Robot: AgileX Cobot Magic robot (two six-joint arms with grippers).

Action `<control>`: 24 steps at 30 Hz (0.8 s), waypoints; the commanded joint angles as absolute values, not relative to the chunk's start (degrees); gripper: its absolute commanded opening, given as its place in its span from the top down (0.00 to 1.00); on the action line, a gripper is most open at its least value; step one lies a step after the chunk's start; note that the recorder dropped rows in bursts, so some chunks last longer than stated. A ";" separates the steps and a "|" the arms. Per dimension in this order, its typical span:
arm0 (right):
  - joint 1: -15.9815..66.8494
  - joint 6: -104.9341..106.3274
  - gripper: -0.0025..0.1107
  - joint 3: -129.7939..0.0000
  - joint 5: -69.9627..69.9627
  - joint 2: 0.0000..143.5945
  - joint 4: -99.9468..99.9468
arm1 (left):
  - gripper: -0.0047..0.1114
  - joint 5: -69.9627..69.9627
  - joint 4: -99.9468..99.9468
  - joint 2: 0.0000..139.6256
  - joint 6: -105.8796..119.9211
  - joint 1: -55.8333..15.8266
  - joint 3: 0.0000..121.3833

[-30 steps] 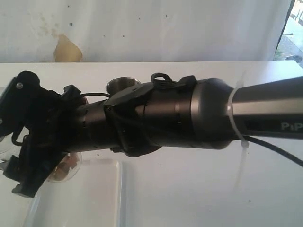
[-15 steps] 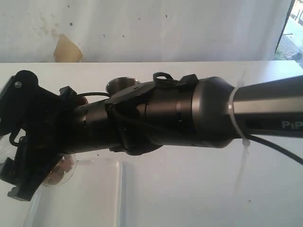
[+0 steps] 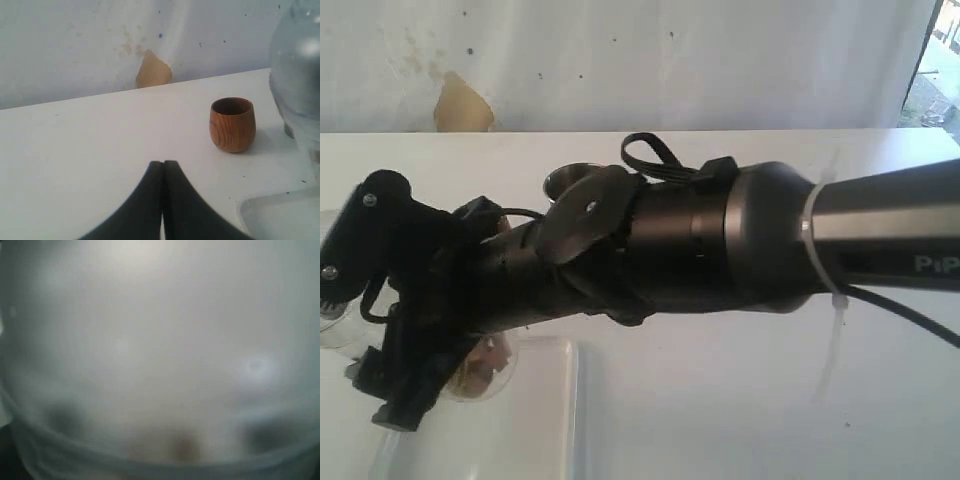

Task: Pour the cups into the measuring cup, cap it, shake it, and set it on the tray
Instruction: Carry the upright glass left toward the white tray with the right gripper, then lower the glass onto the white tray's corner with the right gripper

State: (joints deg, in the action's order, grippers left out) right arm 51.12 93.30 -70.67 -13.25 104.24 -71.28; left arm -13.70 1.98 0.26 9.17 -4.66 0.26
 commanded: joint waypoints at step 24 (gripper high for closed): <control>51.88 -5.16 0.98 -54.59 50.67 112.87 1.97 | 0.96 -13.30 1.65 0.00 9.03 -4.73 0.00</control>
